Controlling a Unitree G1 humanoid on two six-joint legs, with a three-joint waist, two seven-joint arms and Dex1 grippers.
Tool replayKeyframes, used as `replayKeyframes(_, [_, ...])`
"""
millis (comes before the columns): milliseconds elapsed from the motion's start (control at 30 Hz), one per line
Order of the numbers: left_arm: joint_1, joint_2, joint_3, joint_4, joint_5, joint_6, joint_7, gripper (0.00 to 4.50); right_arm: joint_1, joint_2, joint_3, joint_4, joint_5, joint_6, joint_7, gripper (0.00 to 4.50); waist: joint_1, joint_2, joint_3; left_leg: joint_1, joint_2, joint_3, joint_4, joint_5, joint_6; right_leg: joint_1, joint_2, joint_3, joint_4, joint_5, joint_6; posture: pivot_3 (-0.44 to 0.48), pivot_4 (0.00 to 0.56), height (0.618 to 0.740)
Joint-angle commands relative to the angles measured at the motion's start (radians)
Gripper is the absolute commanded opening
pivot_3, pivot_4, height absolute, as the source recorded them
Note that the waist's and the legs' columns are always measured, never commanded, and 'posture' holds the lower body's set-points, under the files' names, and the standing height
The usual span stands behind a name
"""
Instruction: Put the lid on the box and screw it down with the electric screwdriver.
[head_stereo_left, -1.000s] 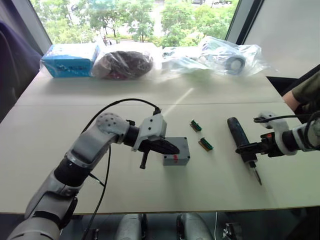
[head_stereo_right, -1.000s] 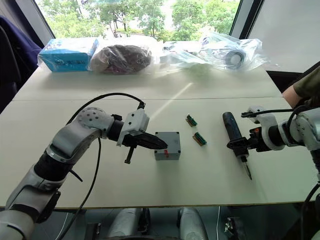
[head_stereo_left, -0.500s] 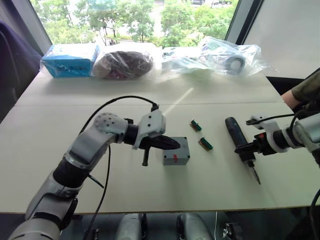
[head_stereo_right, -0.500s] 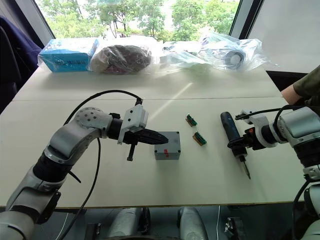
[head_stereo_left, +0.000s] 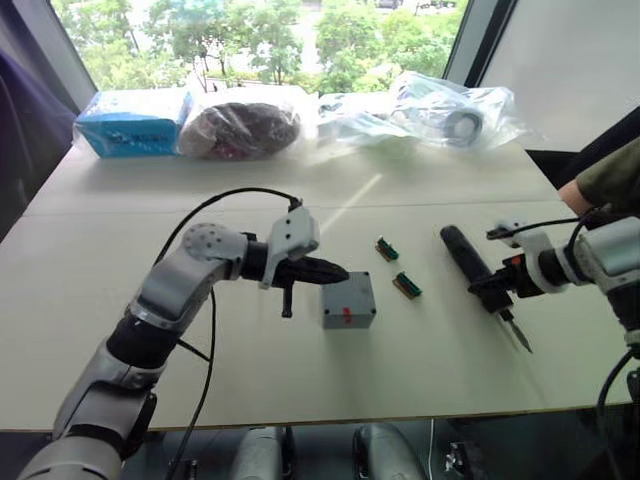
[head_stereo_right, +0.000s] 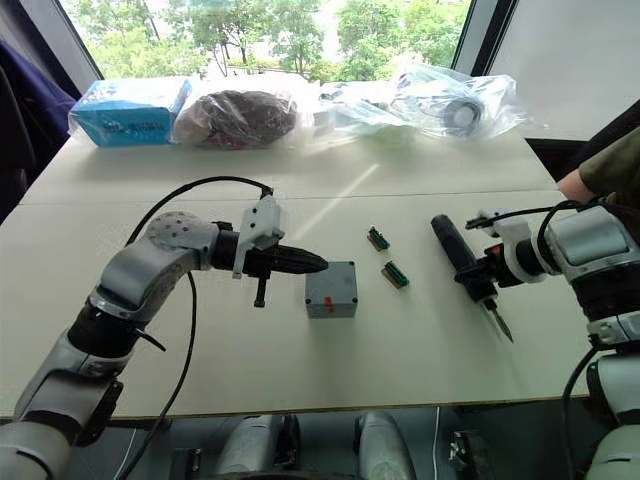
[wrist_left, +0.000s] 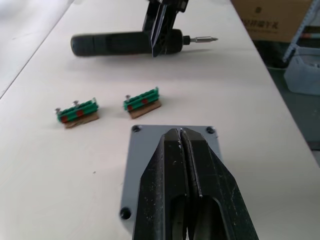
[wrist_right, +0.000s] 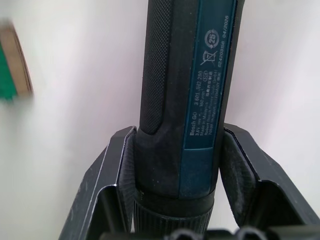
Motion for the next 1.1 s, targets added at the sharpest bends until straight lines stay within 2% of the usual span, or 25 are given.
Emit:
replayKeyframes(33, [-0.045, -0.028, 0.029, 0.036, -0.014, -0.018, -0.001, 0.0, -0.089, 0.157, -0.455, -0.167, 0.154, -0.166, -0.207, 1.84, 0.0, 0.0, 0.0, -0.001, 0.0, 0.0, -0.001, 0.0, -0.001, -0.001, 0.001, 0.0, 0.0, 0.0, 0.0, 0.0, 0.15, 0.74])
replayKeyframes(67, [-0.047, -0.026, 0.025, 0.037, -0.015, -0.015, -0.015, 0.0, -0.064, 0.211, -0.515, -0.261, 0.189, -0.184, -0.239, 1.84, 0.001, 0.0, 0.0, -0.001, 0.0, 0.001, -0.002, 0.004, -0.006, -0.001, 0.001, 0.0, 0.0, 0.0, 0.0, 0.0, 0.15, 0.74])
replayKeyframes(133, [-0.053, -0.03, 0.017, 0.032, -0.015, -0.004, -0.026, 0.0, 0.021, 0.349, -0.591, -0.477, 0.225, -0.342, -0.295, 1.84, 0.006, 0.0, 0.0, -0.001, 0.001, 0.0, -0.006, 0.005, -0.008, -0.003, 0.002, 0.0, -0.002, -0.001, 0.001, 0.0, 0.15, 0.74])
replayKeyframes(200, [-0.051, -0.034, 0.014, 0.029, -0.012, 0.0, -0.026, 0.0, 0.081, 0.447, -0.606, -0.608, 0.226, -0.426, -0.36, 1.84, 0.015, 0.0, 0.0, -0.002, 0.002, -0.003, -0.008, 0.005, -0.009, -0.001, 0.003, -0.002, -0.002, -0.002, 0.001, 0.0, 0.15, 0.74])
replayKeyframes(233, [-0.049, -0.038, 0.01, 0.023, -0.006, -0.001, -0.021, 0.0, 0.096, 0.521, -0.624, -0.659, 0.239, -0.416, -0.454, 1.84, 0.019, 0.0, 0.0, -0.002, 0.001, -0.003, -0.008, 0.005, -0.009, -0.002, 0.003, -0.002, -0.002, -0.002, 0.001, 0.0, 0.15, 0.74])
replayKeyframes(300, [-0.049, -0.036, -0.005, 0.01, -0.004, 0.02, -0.025, 0.0, 0.151, 0.647, -0.628, -0.768, 0.291, -0.405, -0.568, 1.84, 0.022, 0.0, 0.0, -0.002, 0.001, -0.001, -0.006, 0.005, -0.009, -0.001, 0.001, -0.001, -0.002, -0.002, 0.001, 0.0, 0.15, 0.74])
replayKeyframes(400, [-0.046, -0.008, -0.033, 0.011, 0.021, 0.015, -0.05, 0.0, 0.303, 0.733, -0.53, -0.931, 0.309, -0.42, -0.582, 1.84, 0.025, 0.0, 0.0, -0.003, -0.001, 0.0, 0.0, 0.005, -0.009, 0.001, -0.002, -0.001, -0.001, 0.0, 0.003, 0.0, 0.15, 0.74])
replayKeyframes(533, [-0.047, -0.008, -0.054, 0.018, 0.032, 0.015, -0.059, 0.0, 0.404, 0.773, -0.454, -0.984, 0.323, -0.472, -0.569, 1.84, 0.02, 0.0, 0.0, -0.003, -0.003, 0.0, 0.0, 0.003, -0.005, 0.0, -0.002, 0.0, -0.001, 0.001, 0.004, 0.0, 0.15, 0.74])
replayKeyframes(767, [-0.042, -0.046, -0.106, 0.051, 0.09, -0.003, -0.033, 0.0, 0.494, 0.758, -0.339, -0.941, 0.234, -0.588, -0.528, 1.84, 0.019, 0.0, 0.0, -0.002, -0.001, -0.001, -0.001, 0.003, -0.005, -0.001, 0.001, 0.0, -0.001, 0.001, 0.003, 0.0, 0.15, 0.74])
replayKeyframes(1100, [-0.02, -0.049, -0.15, 0.049, 0.141, -0.02, -0.04, 0.0, 0.533, 0.761, -0.339, -0.935, 0.288, -0.59, -0.54, 1.84, 0.019, 0.0, 0.0, -0.002, -0.001, -0.001, -0.001, 0.002, -0.003, -0.001, 0.001, 0.0, -0.001, 0.001, 0.003, 0.0, 0.15, 0.74])
